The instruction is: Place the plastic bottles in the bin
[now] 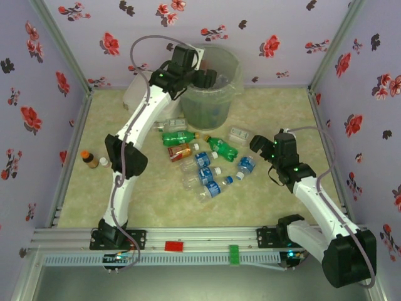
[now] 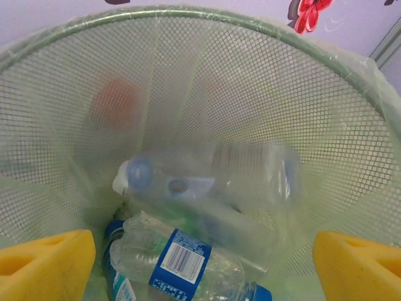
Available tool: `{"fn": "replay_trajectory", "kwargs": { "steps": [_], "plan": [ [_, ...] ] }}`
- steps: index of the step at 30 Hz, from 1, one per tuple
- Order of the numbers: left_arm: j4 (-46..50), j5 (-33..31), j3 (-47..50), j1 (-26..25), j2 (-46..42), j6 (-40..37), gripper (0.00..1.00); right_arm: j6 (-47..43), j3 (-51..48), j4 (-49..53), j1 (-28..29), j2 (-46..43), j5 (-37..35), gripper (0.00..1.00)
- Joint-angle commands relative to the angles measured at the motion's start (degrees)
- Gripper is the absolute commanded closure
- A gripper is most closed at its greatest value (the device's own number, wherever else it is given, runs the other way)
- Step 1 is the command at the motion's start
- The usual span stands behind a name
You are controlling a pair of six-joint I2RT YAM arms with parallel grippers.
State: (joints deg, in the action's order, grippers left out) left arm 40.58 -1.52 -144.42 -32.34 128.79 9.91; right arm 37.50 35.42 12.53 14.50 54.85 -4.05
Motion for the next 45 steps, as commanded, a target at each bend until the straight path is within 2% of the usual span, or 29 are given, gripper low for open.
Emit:
{"fn": "replay_trajectory", "kwargs": {
  "steps": [1, 4, 8, 16, 23, 27, 30, 33, 40, 45],
  "plan": [
    [-4.9, -0.3, 3.9, 0.1, -8.1, -0.5, 0.08, 0.0, 1.0, 0.3, -0.2, -0.6, -0.1, 0.00],
    [-11.0, -0.3, 12.8, 0.2, -14.7, -0.2, 0.06, -0.1, 0.5, -0.6, -0.1, -0.1, 0.3, 0.00],
    [-23.7, -0.9, 31.1, 0.2, -25.9, 0.2, 0.00, -0.1, 0.6, -0.5, 0.0, 1.4, 1.3, 0.00],
    [-42.1, -7.6, 65.9, 1.2, -46.4, 2.6, 0.00, 1.9, -0.2, 0.8, 2.8, 5.0, -0.6, 0.00],
    [-49.1, -12.1, 92.8, 1.5, -57.2, 11.4, 0.00, 6.3, -0.9, 1.8, 5.1, 8.6, -1.9, 0.00],
    [-52.1, -12.9, 107.1, 1.3, -62.3, 21.8, 0.00, 8.5, -1.4, -1.3, 5.6, 12.1, -1.1, 0.00],
    [-52.6, -13.0, 113.8, 1.0, -64.5, 29.4, 0.00, 9.8, -0.9, -4.0, 6.1, 15.6, -0.1, 0.00],
    [-54.0, -13.0, 117.5, 0.8, -64.7, 33.6, 0.00, 10.8, -0.1, -5.9, 6.6, 19.1, -0.3, 0.00],
    [-54.2, -10.5, 117.1, 0.7, -60.8, 33.8, 0.00, 11.4, 0.7, -10.5, 7.2, 25.3, 0.1, 0.01],
    [-54.9, -10.3, 116.9, 0.7, -59.6, 33.1, 0.00, 12.9, 0.3, -12.8, 7.3, 27.7, -0.8, 0.08]
  ]
}}
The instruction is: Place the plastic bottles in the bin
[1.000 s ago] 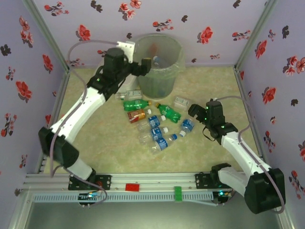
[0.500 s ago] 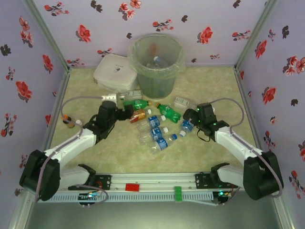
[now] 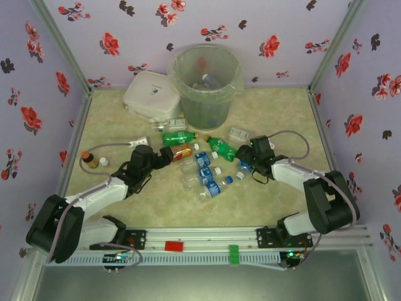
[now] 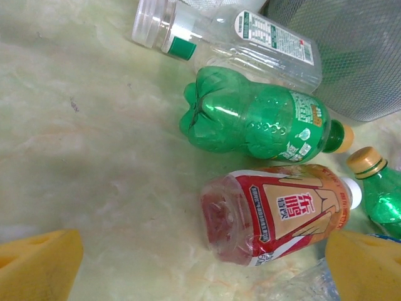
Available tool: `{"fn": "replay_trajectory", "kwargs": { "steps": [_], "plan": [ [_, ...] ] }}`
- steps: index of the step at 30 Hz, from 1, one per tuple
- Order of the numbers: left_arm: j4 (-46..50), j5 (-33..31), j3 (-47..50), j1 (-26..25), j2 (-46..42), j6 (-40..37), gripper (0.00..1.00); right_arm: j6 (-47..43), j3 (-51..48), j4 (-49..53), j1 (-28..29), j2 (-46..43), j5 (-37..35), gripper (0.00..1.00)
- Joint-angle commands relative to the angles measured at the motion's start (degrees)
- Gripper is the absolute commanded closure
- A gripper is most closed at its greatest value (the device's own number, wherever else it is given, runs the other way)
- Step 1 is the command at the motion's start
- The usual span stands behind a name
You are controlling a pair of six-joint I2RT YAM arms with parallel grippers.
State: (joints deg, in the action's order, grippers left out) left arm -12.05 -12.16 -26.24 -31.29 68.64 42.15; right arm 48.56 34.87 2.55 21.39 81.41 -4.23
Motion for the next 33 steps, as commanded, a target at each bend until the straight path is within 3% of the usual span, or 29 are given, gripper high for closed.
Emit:
{"fn": "replay_trajectory", "kwargs": {
  "steps": [1, 8, 18, 33],
  "plan": [
    [-2.5, 0.3, -1.4, -0.4, 0.7, 0.6, 0.00, 2.0, 0.8, -3.2, 0.5, 1.6, -0.6, 0.10],
    [-0.1, 0.6, -5.6, -1.6, 3.2, -4.6, 0.00, 2.9, 1.3, -3.8, 0.4, 5.4, 0.4, 0.23],
    [5.7, -1.3, -13.9, -7.4, 10.1, -12.7, 0.00, 2.0, 1.6, -3.1, 0.4, 4.7, -0.3, 0.54],
    [4.7, -6.4, -13.5, -9.1, 9.6, -14.9, 0.00, -6.5, 5.1, 5.6, 0.1, -7.7, -3.3, 0.64]
  ]
}}
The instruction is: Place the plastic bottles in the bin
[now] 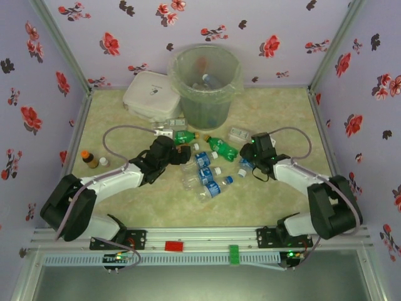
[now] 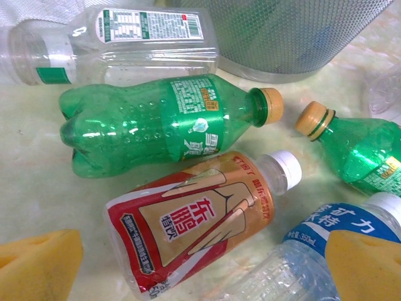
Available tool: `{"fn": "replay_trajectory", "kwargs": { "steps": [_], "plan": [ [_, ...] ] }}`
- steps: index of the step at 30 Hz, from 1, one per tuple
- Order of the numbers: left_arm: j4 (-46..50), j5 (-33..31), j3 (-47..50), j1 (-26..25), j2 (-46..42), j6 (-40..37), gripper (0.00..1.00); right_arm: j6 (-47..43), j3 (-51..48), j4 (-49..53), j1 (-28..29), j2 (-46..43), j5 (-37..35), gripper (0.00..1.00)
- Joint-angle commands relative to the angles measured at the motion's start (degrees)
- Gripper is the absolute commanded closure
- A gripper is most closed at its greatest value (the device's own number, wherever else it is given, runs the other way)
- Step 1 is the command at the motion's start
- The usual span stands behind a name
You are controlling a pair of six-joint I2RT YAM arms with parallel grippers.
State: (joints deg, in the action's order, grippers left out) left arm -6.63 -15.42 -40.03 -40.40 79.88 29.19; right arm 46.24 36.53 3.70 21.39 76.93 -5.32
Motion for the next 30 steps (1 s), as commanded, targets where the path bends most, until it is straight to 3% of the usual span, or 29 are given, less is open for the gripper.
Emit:
{"fn": "replay_trajectory", "kwargs": {
  "steps": [1, 6, 12, 24, 30],
  "plan": [
    [-1.0, -3.5, 0.5, 0.0, -1.8, -2.3, 0.00, -5.0, 4.5, 5.8, 0.1, -4.3, -2.5, 0.64],
    [-1.6, -5.7, 1.2, 0.8, -3.4, -3.9, 0.00, -12.1, 14.4, 13.7, -0.1, -9.0, -4.5, 0.65],
    [-2.1, -5.5, 4.5, 5.1, -6.9, -2.5, 0.00, -20.3, 34.0, 23.0, -0.1, -6.4, -2.9, 0.64],
    [-0.4, -1.3, 10.1, 8.9, -13.5, 1.8, 0.00, -15.7, 55.9, 4.4, 2.7, 11.0, 8.7, 0.65],
    [0.2, -0.9, 12.5, 9.0, -16.3, 3.1, 0.00, -14.3, 68.2, 2.5, 5.2, 23.7, 11.0, 0.65]
  ]
}}
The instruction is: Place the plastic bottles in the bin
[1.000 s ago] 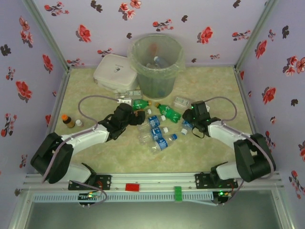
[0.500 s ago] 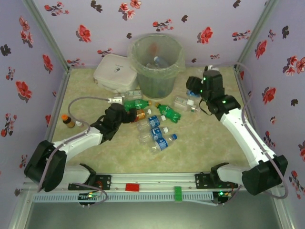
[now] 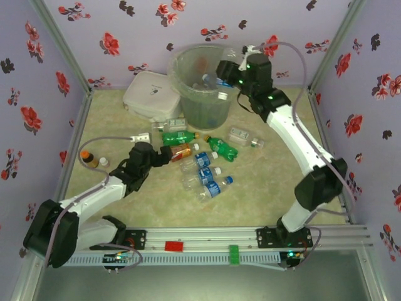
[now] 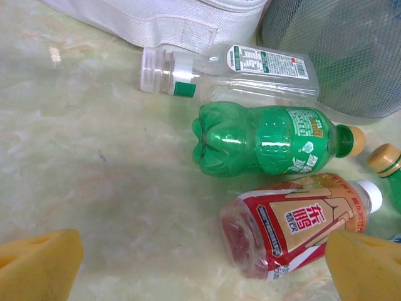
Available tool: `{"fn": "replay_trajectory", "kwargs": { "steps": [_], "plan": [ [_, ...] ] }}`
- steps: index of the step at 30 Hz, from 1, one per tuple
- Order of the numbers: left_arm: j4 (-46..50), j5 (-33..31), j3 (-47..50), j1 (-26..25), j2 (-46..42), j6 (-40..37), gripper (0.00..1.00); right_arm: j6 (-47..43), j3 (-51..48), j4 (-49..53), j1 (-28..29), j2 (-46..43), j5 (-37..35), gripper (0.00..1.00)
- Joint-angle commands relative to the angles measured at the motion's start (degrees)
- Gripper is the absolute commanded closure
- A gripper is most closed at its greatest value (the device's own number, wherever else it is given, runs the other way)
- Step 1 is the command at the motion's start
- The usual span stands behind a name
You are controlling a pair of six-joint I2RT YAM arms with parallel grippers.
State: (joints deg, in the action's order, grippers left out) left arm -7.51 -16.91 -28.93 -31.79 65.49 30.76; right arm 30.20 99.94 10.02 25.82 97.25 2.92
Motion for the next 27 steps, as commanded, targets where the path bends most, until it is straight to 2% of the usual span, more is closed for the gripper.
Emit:
{"fn": "replay_trajectory", "kwargs": {
  "steps": [1, 10, 14, 19, 24, 27],
  "plan": [
    [1.4, 0.6, 1.6, 0.4, -2.5, 1.3, 0.00, 2.2, 6.2, -4.2, 0.8, 5.0, 3.2, 0.65],
    [3.4, 0.5, 2.6, 1.1, -6.8, -0.3, 0.00, 3.4, 20.0, -2.7, 0.8, 18.5, 4.2, 0.63],
    [3.4, 0.5, 2.8, 1.2, -7.5, -0.2, 0.00, 2.7, 27.0, 2.0, 0.8, 24.0, 3.9, 0.58],
    [3.9, 0.5, 2.8, 1.2, -8.1, -0.3, 0.00, 2.0, 33.0, 5.1, 0.8, 27.3, 3.6, 0.41],
    [4.2, 0.6, 2.6, 1.2, -8.8, -0.6, 0.00, 0.5, 34.5, 5.8, 0.8, 26.3, 2.1, 0.01],
    [4.6, 1.1, 2.1, 1.2, -9.1, -1.3, 0.00, -1.3, 34.6, 6.9, 0.8, 24.3, 1.6, 0.00]
  ]
}}
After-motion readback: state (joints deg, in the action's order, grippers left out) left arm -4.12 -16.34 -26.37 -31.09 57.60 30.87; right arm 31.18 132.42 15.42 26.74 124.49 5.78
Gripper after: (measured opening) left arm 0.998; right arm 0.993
